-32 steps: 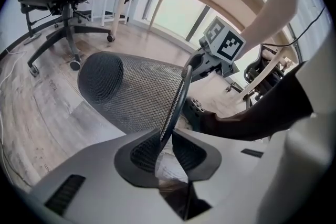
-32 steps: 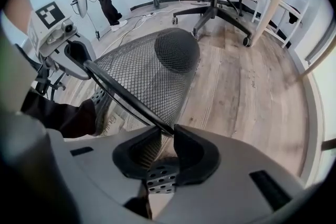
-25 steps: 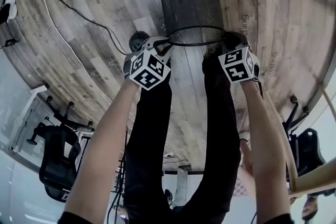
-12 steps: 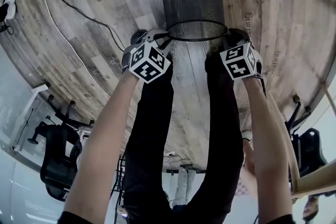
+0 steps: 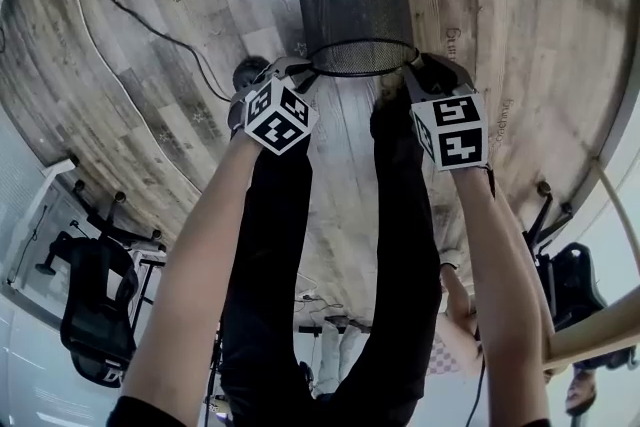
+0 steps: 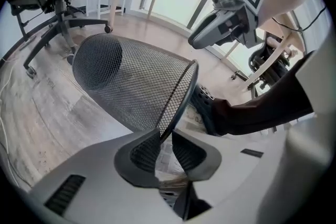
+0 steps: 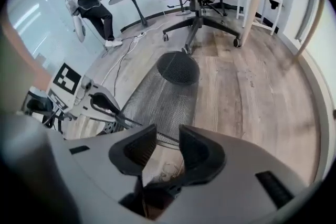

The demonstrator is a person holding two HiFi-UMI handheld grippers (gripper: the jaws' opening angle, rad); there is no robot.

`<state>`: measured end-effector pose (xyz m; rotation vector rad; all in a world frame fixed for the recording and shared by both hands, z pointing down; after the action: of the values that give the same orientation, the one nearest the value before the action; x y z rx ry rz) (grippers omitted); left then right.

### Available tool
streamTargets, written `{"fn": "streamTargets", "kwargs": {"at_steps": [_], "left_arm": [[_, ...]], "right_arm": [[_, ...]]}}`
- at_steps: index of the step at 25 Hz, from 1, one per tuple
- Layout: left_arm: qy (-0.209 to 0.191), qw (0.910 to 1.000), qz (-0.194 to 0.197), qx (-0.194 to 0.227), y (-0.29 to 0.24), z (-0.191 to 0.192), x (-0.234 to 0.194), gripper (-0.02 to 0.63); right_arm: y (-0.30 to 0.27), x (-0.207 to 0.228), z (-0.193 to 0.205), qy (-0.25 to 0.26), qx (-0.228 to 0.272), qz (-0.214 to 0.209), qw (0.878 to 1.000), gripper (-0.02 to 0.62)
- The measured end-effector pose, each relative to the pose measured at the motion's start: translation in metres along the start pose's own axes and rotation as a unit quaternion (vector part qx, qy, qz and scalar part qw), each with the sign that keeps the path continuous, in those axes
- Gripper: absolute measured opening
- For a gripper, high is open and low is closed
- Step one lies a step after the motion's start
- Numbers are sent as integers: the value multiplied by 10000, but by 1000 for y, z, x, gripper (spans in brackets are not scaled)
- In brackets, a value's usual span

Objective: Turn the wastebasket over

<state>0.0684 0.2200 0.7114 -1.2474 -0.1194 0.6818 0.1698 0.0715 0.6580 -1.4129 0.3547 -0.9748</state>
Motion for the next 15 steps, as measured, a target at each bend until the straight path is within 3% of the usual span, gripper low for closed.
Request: {"fn": "streamTargets", "kwargs": {"at_steps": [3, 6, 11, 15], "left_arm": [[-53, 10000, 66, -19, 0, -3, 1, 78], [-61, 9999, 98, -38, 0, -4, 1, 78], [-183, 9997, 189, 25, 1, -8, 1, 78], [-230, 9993, 305, 36, 1, -9, 2, 78]], "right_arm": [[-4, -12, -6, -429, -93, -209, 9988, 249], [-12, -24, -11, -769, -116, -334, 9964, 311], [-28, -31, -11, -1361, -277, -279, 9899, 365], [-41, -29, 2, -1438, -699, -70, 9871, 385]]}}
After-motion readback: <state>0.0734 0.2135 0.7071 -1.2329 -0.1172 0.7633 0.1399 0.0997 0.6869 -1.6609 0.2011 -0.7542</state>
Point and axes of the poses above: the fingertips, and each gripper's own axes: y backward along the fingers, x to its right, z out of its underside, the point moved 2 cm from there along y, backward along the fingers, and after that the axes turned 14 degrees about -y, right-handed, at the moved point
